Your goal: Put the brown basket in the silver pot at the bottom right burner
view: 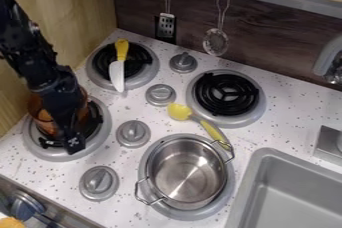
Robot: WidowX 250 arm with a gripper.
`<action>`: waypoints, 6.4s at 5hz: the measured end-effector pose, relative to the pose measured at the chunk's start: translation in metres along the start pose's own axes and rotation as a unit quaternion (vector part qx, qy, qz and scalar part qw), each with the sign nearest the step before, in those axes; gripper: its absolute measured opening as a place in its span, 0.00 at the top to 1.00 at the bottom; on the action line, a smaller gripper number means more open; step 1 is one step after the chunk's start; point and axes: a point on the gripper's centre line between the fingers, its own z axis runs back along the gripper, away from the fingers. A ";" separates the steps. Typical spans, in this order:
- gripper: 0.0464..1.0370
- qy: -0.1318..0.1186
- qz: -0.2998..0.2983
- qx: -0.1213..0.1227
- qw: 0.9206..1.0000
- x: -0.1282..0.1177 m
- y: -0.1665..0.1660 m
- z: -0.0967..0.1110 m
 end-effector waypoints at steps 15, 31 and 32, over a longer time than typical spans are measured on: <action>0.96 -0.069 -0.012 0.048 0.996 0.125 -0.174 0.017; 0.04 0.021 0.032 0.043 0.998 0.047 -0.003 0.065; 0.04 0.005 0.057 0.062 0.996 0.019 0.008 0.067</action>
